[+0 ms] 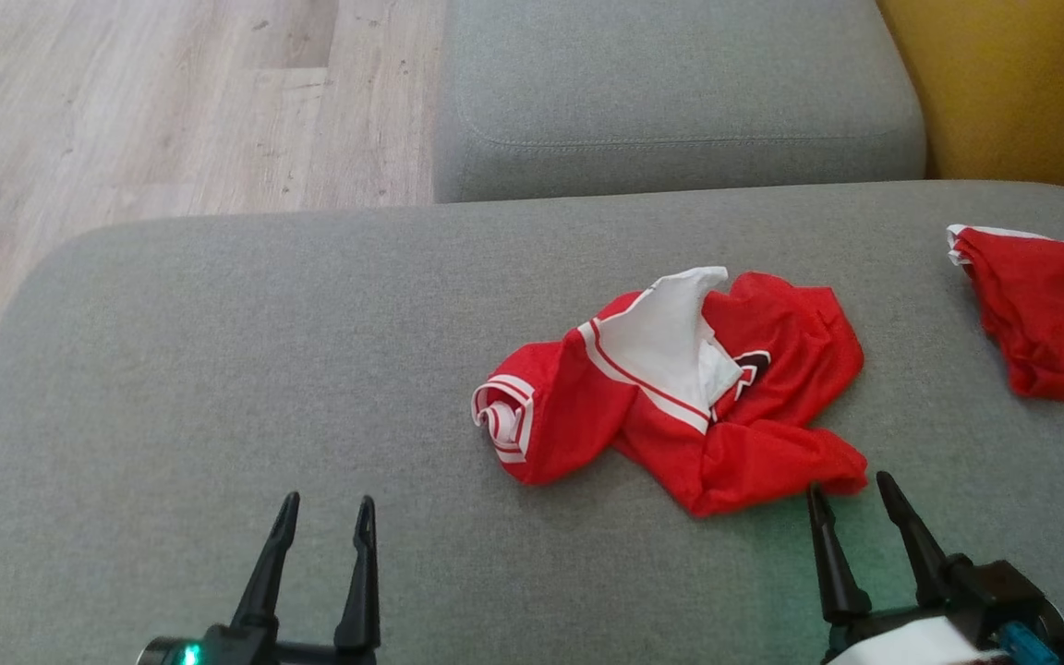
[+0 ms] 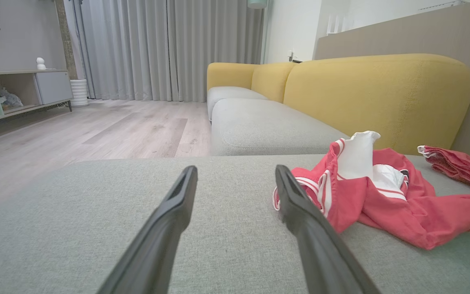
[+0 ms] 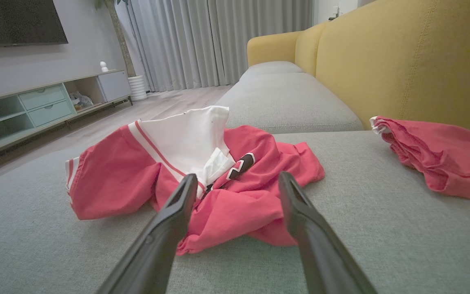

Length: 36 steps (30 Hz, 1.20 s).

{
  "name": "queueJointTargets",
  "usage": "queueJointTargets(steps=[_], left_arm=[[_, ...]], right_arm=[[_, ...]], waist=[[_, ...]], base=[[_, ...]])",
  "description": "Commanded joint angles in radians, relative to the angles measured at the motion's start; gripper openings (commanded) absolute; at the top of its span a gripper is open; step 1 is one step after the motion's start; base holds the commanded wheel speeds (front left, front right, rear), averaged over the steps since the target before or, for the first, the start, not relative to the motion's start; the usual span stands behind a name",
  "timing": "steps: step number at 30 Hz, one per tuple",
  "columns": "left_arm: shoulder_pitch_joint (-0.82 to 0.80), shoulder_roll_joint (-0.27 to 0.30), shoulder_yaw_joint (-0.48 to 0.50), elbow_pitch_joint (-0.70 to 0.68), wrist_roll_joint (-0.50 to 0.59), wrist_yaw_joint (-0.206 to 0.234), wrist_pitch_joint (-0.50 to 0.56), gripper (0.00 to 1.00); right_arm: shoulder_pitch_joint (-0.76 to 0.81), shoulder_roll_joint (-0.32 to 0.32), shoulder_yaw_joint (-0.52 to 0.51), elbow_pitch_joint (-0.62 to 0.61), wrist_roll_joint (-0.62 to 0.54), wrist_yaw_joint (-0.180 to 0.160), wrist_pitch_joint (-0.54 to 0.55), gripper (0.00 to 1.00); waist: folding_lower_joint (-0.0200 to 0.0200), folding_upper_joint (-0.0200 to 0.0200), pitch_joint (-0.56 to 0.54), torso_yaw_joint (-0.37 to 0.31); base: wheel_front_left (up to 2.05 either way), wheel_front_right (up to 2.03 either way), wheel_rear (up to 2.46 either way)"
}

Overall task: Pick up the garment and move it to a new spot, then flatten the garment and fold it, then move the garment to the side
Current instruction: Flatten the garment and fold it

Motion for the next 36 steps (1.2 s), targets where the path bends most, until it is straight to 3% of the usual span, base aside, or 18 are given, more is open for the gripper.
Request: queueJointTargets(steps=[1, 8, 16, 31, 34, 36], left_arm=[[-0.057, -0.007, 0.022, -0.025, 0.003, 0.008, -0.010, 1.00], [-0.063, -0.007, 0.009, -0.013, 0.000, 0.008, -0.010, 1.00], [-0.066, -0.007, -0.002, -0.002, -0.010, 0.017, -0.010, 1.00], [-0.284, -0.006, -0.019, 0.127, 0.070, -0.021, -0.010, 1.00], [-0.339, 0.016, -0.034, 0.172, 0.105, -0.036, -0.010, 1.00], [-0.369, 0.029, -0.034, 0.222, 0.127, -0.022, -0.010, 1.00]], right_arm=[[-0.058, -0.005, 0.021, -0.027, 0.011, 0.003, -0.002, 1.00], [-0.057, -0.005, 0.017, -0.029, 0.016, 0.003, -0.002, 1.00], [-0.064, -0.005, 0.029, -0.035, 0.012, 0.003, -0.002, 1.00], [-0.104, -0.005, 0.096, -0.048, 0.004, 0.003, -0.002, 1.00], [-0.108, -0.005, 0.099, -0.048, 0.006, 0.003, -0.002, 1.00], [-0.113, -0.005, 0.100, -0.048, 0.009, 0.003, -0.002, 1.00]], waist=[[0.0000, -0.0001, -0.001, -0.002], [0.0000, -0.0001, -0.004, -0.010], [0.0000, -0.0001, -0.001, -0.064], [0.0000, -0.0001, 0.067, -0.285], [0.0000, -0.0001, 0.085, -0.327], [0.0000, -0.0001, 0.101, -0.351]], base=[[0.00, 0.00, 0.00], [0.00, 0.00, 0.00], [0.00, 0.00, 0.00], [0.00, 0.00, 0.00], [0.00, 0.00, 0.00], [0.00, 0.00, 0.00]])
